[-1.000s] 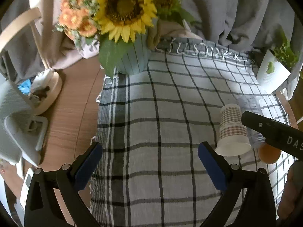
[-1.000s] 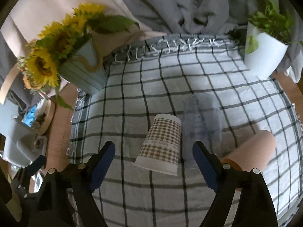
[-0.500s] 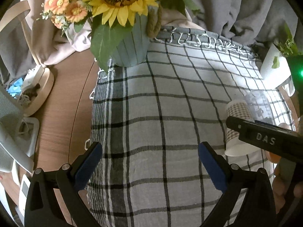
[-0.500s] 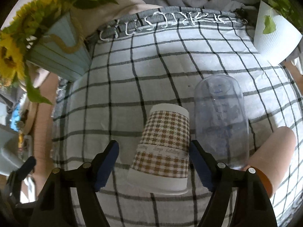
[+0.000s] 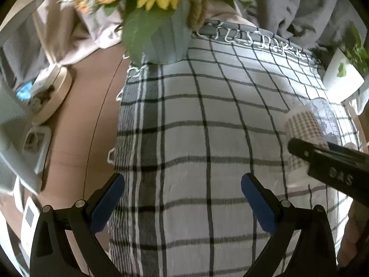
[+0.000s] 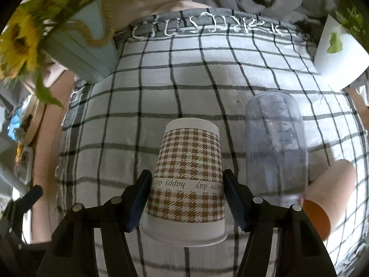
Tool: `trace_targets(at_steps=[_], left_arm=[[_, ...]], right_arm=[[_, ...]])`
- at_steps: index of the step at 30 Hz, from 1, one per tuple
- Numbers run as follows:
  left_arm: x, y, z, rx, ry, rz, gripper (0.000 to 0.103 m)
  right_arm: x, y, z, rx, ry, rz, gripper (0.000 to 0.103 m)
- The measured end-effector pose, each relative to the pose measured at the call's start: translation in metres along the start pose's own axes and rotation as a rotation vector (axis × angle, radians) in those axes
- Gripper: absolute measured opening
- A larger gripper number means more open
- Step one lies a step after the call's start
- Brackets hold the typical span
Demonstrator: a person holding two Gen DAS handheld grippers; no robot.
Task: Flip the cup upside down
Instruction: 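Close the right gripper around the paper cup's body and lift it, then bring the paper cup to the left gripper while the left gripper closes on it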
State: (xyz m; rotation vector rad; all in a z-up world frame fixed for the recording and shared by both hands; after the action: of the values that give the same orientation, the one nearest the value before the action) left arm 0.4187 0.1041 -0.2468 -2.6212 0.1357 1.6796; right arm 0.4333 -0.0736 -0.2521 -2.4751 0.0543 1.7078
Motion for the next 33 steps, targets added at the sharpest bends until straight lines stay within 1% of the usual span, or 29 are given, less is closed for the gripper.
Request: trace_targets(at_steps=[3, 7, 13, 18, 21, 23, 25, 28, 29, 32, 33], left_arm=[[-0.003, -0.006, 0.013, -0.007, -0.012, -0.006, 0.103], [-0.003, -0.014, 0.034, 0.008, -0.044, -0.045, 0.103], [-0.002, -0.032, 0.063, -0.021, -0.093, -0.074, 0.103], [-0.001, -0.037, 0.076, -0.034, -0.115, -0.079, 0.103], [-0.001, -0.037, 0.081, -0.025, -0.121, -0.083, 0.103], [-0.001, -0.036, 0.084, -0.027, -0.126, -0.072, 0.103], [0.0, -0.035, 0.086, -0.038, -0.136, -0.061, 0.103], [-0.001, -0.037, 0.085, -0.051, -0.136, -0.072, 0.103], [-0.001, -0.037, 0.085, -0.054, -0.136, -0.078, 0.103], [-0.004, -0.038, 0.084, -0.063, -0.137, -0.093, 0.103], [-0.007, -0.038, 0.084, -0.066, -0.13, -0.1, 0.103]], right_arm=[[-0.011, -0.002, 0.013, -0.013, -0.01, -0.012, 0.062], [-0.018, -0.007, 0.031, -0.027, -0.028, -0.034, 0.062], [-0.013, -0.022, 0.06, -0.047, -0.074, -0.072, 0.063], [-0.006, -0.029, 0.074, -0.081, -0.107, -0.076, 0.062], [-0.008, -0.033, 0.08, -0.105, -0.105, -0.061, 0.063], [-0.009, -0.036, 0.084, -0.125, -0.101, -0.051, 0.063], [-0.008, -0.039, 0.086, -0.126, -0.109, -0.046, 0.063], [-0.005, -0.038, 0.089, -0.116, -0.12, -0.051, 0.063], [-0.003, -0.038, 0.089, -0.115, -0.12, -0.056, 0.063], [-0.002, -0.035, 0.091, -0.099, -0.13, -0.085, 0.076], [-0.005, -0.032, 0.091, -0.094, -0.121, -0.088, 0.076]])
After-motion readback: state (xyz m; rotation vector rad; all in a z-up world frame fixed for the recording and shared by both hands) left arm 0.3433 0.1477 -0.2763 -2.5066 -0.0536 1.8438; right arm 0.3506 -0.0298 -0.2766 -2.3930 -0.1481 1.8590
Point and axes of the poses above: each gripper's, at about its wrist camera, not at the fingertips, and x roughly the way its jaws point, y to its right, z to its underside, the point moved 7 cm from there along x, roughly the way its jaws point, and after that the axes turned 2 degrees about -x, right-handed, at the moved point
